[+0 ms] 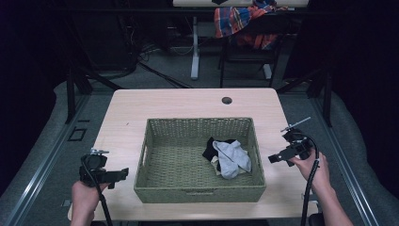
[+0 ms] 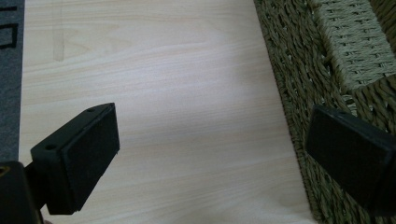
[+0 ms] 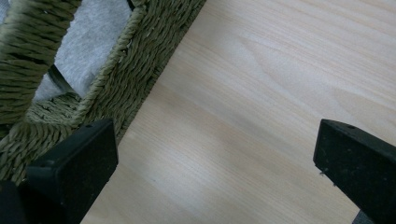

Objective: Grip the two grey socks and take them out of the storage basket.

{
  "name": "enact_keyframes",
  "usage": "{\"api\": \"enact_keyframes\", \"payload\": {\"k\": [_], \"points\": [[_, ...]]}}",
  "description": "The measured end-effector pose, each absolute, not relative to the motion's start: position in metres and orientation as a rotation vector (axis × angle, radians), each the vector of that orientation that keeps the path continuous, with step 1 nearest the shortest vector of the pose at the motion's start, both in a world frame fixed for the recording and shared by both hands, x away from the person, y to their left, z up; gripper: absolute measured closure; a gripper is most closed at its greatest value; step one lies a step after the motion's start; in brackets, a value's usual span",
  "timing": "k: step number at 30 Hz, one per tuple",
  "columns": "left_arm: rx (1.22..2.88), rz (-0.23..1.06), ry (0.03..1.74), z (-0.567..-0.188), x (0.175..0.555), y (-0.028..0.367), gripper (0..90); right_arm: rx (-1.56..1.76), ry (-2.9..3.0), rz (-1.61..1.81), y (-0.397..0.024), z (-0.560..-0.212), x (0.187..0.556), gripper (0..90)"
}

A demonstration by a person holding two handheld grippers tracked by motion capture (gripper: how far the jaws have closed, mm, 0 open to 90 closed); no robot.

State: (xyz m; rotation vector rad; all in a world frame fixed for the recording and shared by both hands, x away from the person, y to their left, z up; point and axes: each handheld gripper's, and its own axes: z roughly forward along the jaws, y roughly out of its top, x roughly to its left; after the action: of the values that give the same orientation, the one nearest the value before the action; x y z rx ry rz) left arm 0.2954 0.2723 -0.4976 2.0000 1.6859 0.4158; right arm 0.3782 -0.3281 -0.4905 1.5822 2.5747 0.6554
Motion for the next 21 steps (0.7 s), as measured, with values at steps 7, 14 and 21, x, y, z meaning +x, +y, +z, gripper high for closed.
{"api": "enact_keyframes", "payload": {"k": [7,14,21], "points": [[2.002,0.413,1.693,-0.498,0.295,0.273,3.2,1.571,2.576,0.666,-0.327,-0.489,0.379,0.0],[1.990,0.418,1.688,-0.497,0.292,0.274,3.2,1.538,2.565,0.665,-0.324,-0.484,0.378,0.0],[1.990,0.417,1.691,-0.497,0.293,0.274,3.1,1.547,2.563,0.716,-0.328,-0.479,0.380,0.0]]}}
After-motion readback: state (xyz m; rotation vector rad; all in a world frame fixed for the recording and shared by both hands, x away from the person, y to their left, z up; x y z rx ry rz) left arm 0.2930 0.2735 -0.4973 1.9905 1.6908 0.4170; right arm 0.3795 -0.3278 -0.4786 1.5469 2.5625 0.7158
